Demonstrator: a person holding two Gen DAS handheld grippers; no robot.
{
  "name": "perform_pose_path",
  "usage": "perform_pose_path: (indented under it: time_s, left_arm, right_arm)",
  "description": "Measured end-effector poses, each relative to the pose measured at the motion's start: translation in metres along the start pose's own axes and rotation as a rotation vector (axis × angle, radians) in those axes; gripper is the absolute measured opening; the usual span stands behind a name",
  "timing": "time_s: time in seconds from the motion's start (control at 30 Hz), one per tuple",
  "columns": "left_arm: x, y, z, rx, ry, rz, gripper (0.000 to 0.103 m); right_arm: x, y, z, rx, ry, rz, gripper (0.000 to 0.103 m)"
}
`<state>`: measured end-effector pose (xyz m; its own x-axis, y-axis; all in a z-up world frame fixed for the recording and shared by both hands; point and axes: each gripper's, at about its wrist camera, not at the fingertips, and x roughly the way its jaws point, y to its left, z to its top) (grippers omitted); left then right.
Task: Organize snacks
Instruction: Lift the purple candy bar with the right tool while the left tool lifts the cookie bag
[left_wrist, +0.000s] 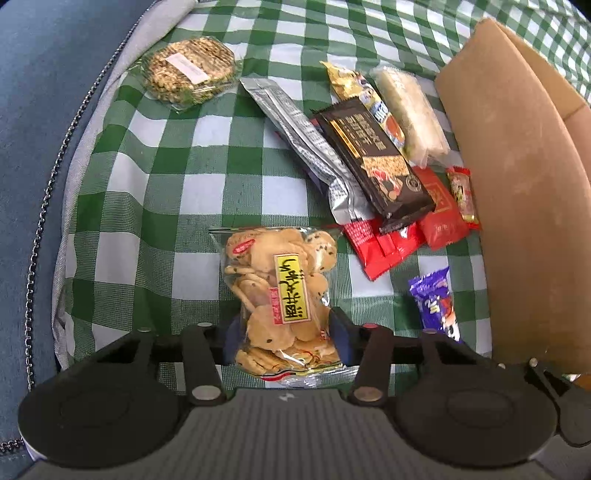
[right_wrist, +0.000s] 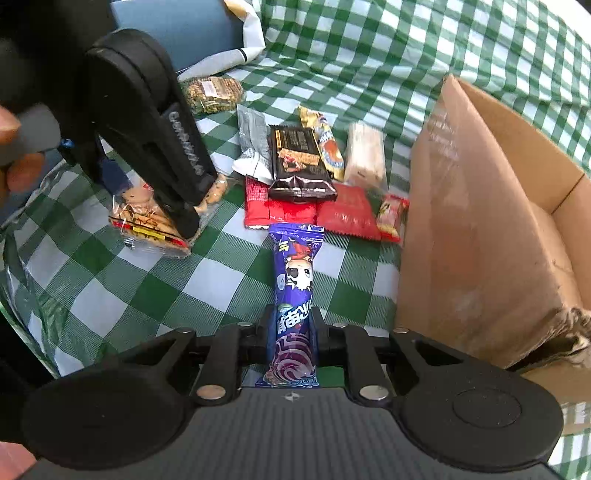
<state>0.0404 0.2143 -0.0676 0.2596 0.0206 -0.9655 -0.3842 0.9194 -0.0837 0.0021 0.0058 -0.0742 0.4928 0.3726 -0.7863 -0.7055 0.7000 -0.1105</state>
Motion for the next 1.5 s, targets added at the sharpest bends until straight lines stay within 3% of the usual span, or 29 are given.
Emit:
perform_pose_path:
  time_s: [1.07, 1.5]
  left_arm:
    - [0.008, -0.008, 0.002, 0.024, 0.018, 0.013, 0.065]
    - [0.013, -0.013, 0.003, 0.045, 0.017, 0.026, 0.065]
  right_arm:
    - [0.004, -0.001, -0.001, 0.031, 0.016, 0.016, 0.021]
    - [0.004, -0.001, -0.001, 0.031, 0.014, 0.016, 0.021]
